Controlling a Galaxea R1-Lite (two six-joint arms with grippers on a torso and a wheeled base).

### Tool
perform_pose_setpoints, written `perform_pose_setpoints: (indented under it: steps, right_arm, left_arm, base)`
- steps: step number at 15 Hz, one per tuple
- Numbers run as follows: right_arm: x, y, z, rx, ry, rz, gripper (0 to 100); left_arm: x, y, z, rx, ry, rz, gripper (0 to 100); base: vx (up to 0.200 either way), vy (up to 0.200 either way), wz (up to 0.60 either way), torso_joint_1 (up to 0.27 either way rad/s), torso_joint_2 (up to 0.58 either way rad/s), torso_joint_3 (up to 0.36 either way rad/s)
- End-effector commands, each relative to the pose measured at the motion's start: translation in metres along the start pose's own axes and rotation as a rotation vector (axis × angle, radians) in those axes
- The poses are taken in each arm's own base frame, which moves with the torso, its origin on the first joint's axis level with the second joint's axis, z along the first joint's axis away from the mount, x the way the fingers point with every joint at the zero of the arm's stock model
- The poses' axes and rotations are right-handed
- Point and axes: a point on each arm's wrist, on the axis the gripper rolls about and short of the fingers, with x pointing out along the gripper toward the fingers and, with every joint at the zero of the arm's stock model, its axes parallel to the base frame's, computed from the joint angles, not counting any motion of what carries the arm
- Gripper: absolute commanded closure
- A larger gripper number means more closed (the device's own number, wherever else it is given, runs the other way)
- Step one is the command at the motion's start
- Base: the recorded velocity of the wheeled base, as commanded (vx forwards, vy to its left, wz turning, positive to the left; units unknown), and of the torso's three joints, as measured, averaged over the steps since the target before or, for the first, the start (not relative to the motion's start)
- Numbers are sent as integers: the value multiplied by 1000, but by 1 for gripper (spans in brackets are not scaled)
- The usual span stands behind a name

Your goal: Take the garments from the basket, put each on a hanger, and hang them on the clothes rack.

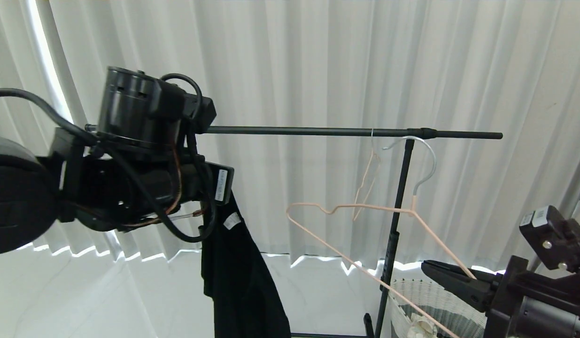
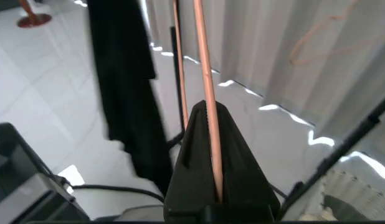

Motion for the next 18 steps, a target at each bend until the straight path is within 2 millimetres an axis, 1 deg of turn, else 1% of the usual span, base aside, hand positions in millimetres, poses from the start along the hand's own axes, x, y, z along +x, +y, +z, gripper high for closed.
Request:
perform_pose_setpoints:
  steps: [1,2,4,5,7,10,12,14,16,18]
  right_arm:
    - [11,7,7,2,-5,31,100]
    - [14,12,14,0,-21,50,100]
    - [13,17,13,-6,-1,73,100]
    - [13,19,12,-9,4,86,100]
    - [13,21,13,-9,2,97,100]
    - [17,22,12,-7,15,99,100]
    - [20,22,10,9,28,100,100]
    - [22,22,10,13,31,99,100]
    - [24,23,13,21,24,101,100]
    - [25,24,16,25,14,103,100]
  left_arm:
    - [35,-13,-9,-19,77,9,100]
    - [39,-15,-10,-53,86,13,100]
    - [46,-16,-10,-72,78,21,100]
    - [51,-14,-7,-92,41,36,100]
    - [53,-15,-5,-102,17,46,100]
    - [47,-20,-1,-124,-3,23,100]
    - [38,-26,4,-168,-30,-6,100]
    - [33,-30,6,-182,-39,-27,100]
    - [28,-32,7,-182,-47,-48,100]
    - [28,-32,7,-182,-47,-48,100]
  base:
    - [0,0,0,0,0,0]
    - [0,0,0,0,0,0]
    - [0,0,0,0,0,0]
    - [0,0,0,0,0,0]
    - [0,0,0,0,0,0]
    - [0,0,0,0,0,0]
    - [0,0,0,0,0,0]
    - [0,0,0,0,0,0]
    - [0,0,0,0,0,0]
    - [0,0,0,0,0,0]
